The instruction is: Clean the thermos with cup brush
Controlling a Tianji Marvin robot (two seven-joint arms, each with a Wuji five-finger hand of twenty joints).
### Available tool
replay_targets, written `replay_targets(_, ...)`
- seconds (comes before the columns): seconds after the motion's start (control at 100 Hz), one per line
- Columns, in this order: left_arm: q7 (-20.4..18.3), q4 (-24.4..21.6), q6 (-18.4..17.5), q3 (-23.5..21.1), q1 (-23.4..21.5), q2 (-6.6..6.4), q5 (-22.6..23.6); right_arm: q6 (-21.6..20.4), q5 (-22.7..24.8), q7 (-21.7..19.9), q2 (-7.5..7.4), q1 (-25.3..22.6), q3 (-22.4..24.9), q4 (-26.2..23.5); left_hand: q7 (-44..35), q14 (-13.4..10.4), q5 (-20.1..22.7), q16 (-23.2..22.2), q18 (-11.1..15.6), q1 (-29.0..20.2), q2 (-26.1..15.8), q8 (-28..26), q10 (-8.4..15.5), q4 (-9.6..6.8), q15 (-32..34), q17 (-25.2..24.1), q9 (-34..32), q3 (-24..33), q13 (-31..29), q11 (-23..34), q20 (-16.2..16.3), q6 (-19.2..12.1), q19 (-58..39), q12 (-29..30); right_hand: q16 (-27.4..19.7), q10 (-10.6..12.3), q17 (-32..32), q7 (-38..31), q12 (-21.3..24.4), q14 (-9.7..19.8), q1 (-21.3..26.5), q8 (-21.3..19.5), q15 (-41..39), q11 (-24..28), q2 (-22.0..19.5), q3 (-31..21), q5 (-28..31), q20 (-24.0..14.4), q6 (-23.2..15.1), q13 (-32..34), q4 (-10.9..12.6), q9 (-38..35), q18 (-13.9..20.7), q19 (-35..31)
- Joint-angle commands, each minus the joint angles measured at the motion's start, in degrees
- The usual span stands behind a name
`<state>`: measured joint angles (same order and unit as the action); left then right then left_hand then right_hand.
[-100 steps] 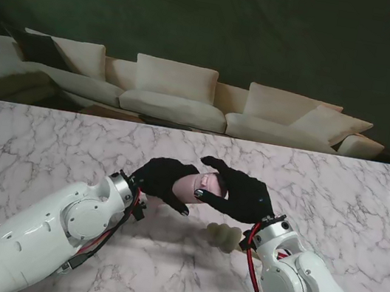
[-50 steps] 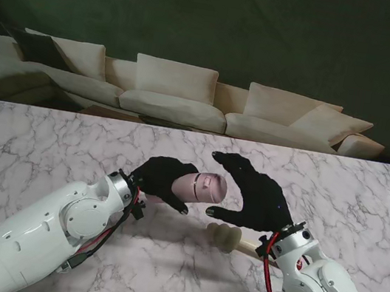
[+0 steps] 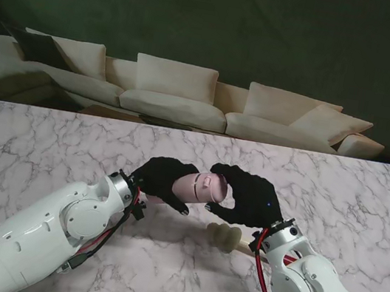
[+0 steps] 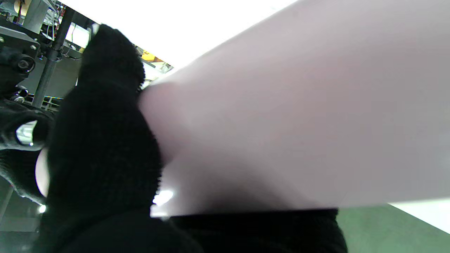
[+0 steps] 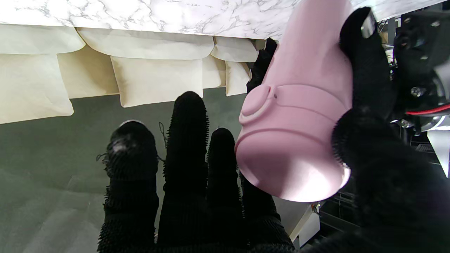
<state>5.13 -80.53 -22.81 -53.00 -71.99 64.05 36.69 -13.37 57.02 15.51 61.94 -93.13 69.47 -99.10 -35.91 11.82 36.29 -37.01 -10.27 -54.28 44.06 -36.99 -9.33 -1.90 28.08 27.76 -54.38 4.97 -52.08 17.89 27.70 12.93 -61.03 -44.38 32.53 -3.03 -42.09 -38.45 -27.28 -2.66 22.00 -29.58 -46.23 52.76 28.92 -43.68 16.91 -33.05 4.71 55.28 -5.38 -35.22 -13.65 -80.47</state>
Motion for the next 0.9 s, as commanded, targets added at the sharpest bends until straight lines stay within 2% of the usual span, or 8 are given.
replay_targets(0.0,-0.7,-1.0,-0.1,0.0,0.0,0.18,-0.1,0.6,-0.7,-0.5,0.62,0.4,-0.5,0.3,-7.4,-5.0,5.1,-3.3,6.5,-18.7,-29.5,-1.6,3.0,0.29,11.0,2.2,0.0,13.9,-5.1,1.8,2.6,-12.0,-7.0,-0.3,1.8,2.1,-0.3,-2.8,-1.3,0.9,1.5,0.7,-2.2,1.9,-7.4,0.3,3.6,-2.3,-0.5,3.6,-1.5,-5.5,-2.1,-3.7)
replay_targets(0.21,-1.0,-1.4,0.2,0.0,-0.2,0.13,-0.2,2.0,-3.6,-0.4,1.17,1.3,-2.3,0.8,-7.3,-5.0,5.1,-3.2,6.5,-18.8,-29.5,-1.5,3.0,0.34,11.0,2.2,0.0,13.9,-5.1,1.8,2.6,-12.0,-7.0,-0.3,2.5,1.7,-7.1,-6.4,-0.7,-3.0,2.3,4.0,-6.7,-0.2,-17.1,8.2,19.4,-2.2,0.1,19.2,-2.3,-26.5,-5.8,-10.1)
replay_targets(0.29,-1.1,-1.5,0.3,0.1,-0.2,0.14,-0.3,2.8,-4.9,-0.6,1.38,1.5,-2.7,0.7,-7.4,-5.0,5.1,-3.2,6.6,-18.8,-29.5,-1.5,3.0,0.35,11.0,2.2,0.0,13.9,-5.1,1.8,2.6,-12.1,-7.0,-0.3,5.3,0.6,-12.2,-6.5,0.6,-4.8,1.0,6.2,-15.0,-1.5,-19.0,10.8,24.9,-0.9,1.2,19.7,-2.3,-34.5,-8.7,-13.3)
replay_targets(0.42,-1.3,-1.6,0.5,0.2,-0.1,0.13,-0.5,5.3,-7.2,-1.8,1.69,1.9,-3.9,0.6,-7.3,-5.0,5.1,-3.2,6.6,-18.7,-29.5,-1.5,3.0,0.36,11.0,2.3,0.0,13.8,-5.2,1.8,2.6,-12.0,-7.0,-0.3,5.8,-1.1,-17.1,-4.9,2.3,-7.6,-1.3,9.2,-22.9,-2.9,-24.5,16.7,28.2,0.9,1.9,19.6,-2.2,-41.7,-13.0,-16.6)
replay_targets(0.51,-1.5,-1.7,0.4,0.4,-0.1,0.11,-0.5,7.0,-8.6,-1.9,2.0,2.1,-4.7,0.5,-7.3,-5.1,5.1,-3.2,6.6,-18.8,-29.5,-1.5,3.0,0.37,11.0,2.4,0.0,13.9,-5.2,1.8,2.6,-12.0,-7.0,-0.3,5.9,-2.4,-19.4,-3.5,3.0,-8.7,-8.4,11.3,-25.6,-3.9,-25.1,19.7,28.7,2.2,2.5,19.5,-1.5,-43.7,-14.6,-18.2)
replay_targets(0.66,-1.4,-1.8,0.4,0.3,-0.2,0.12,-0.4,9.2,-8.2,-1.7,2.07,1.5,-4.8,-0.3,-7.3,-5.1,5.1,-3.2,6.5,-18.8,-29.5,-1.5,3.0,0.37,11.0,2.4,0.0,13.9,-5.3,1.8,2.6,-12.0,-7.0,-0.3,3.4,-4.3,-16.6,0.4,3.4,-8.6,-19.6,13.7,-21.4,-5.5,-27.4,23.0,20.9,3.0,1.3,19.5,-0.4,-37.4,-13.3,-18.2)
replay_targets(0.78,-1.4,-1.8,0.4,0.0,-0.3,0.08,-0.3,10.6,-7.1,-1.4,2.0,0.1,-3.8,-1.7,-7.3,-5.1,5.1,-3.2,6.6,-18.7,-29.5,-1.5,3.0,0.37,11.0,2.3,0.1,13.9,-5.3,1.8,2.6,-12.0,-7.0,-0.3,0.1,-4.0,-10.2,4.3,2.6,-9.3,-27.1,13.8,-11.7,-6.3,-27.8,21.4,5.6,2.1,-4.0,18.9,0.2,-22.2,-10.9,-16.7)
replay_targets(0.89,-1.5,-1.9,0.4,-0.2,-0.4,0.02,-0.2,12.7,-2.9,-0.1,1.68,-1.4,-2.7,-3.1,-7.3,-5.1,5.1,-3.2,6.6,-18.8,-29.5,-1.5,2.9,0.4,11.0,2.4,0.0,13.9,-5.3,1.8,2.6,-12.0,-7.0,-0.3,0.9,-2.2,-5.0,8.3,3.9,-9.7,-31.4,13.7,-6.1,-10.6,-27.6,18.8,-7.7,1.8,-6.6,9.6,0.2,-6.5,-10.2,-13.6)
